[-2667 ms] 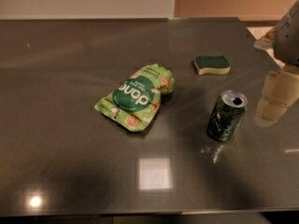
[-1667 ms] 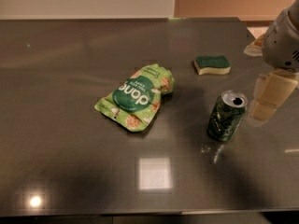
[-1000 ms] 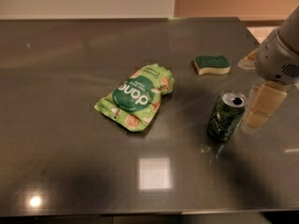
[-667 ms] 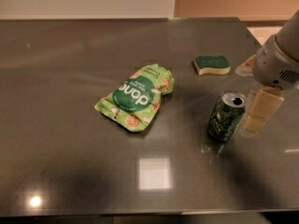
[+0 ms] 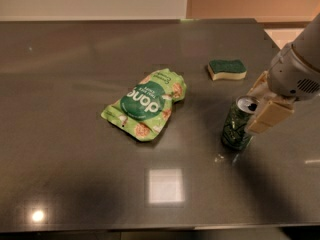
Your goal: Move green can near green rice chip bag
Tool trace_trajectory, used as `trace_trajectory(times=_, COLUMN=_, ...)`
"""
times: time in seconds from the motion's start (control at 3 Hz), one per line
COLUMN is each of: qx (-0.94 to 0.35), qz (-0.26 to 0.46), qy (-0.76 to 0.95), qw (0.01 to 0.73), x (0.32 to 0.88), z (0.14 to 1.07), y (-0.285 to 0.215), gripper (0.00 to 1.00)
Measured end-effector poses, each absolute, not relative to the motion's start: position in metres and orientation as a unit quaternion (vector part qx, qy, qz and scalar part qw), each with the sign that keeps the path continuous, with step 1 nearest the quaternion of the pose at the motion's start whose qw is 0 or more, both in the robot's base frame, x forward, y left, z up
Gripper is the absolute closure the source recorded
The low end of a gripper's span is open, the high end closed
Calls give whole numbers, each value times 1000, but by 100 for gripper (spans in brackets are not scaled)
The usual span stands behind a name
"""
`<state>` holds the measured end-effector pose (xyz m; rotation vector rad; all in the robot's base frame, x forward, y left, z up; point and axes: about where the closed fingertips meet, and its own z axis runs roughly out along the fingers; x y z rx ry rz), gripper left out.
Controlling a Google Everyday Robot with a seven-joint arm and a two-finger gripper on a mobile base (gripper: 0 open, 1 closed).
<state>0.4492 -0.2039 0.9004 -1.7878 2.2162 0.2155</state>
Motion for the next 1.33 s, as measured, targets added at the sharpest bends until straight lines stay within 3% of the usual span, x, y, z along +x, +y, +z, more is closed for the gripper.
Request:
trace_trajectory(times=0.67, qx=-628, qz=101, qy=756, qw=155, x=469, z=914, y=-175, gripper=92)
trace_trajectory(times=1.0, qx=-634, qz=114, qy=747, qw=165, x=488, z=920, y=-150, gripper=100)
trace_trajectory(times=1.33, qx=-636, qz=127, qy=742, qw=170, x=506, z=917, y=-131, gripper=100)
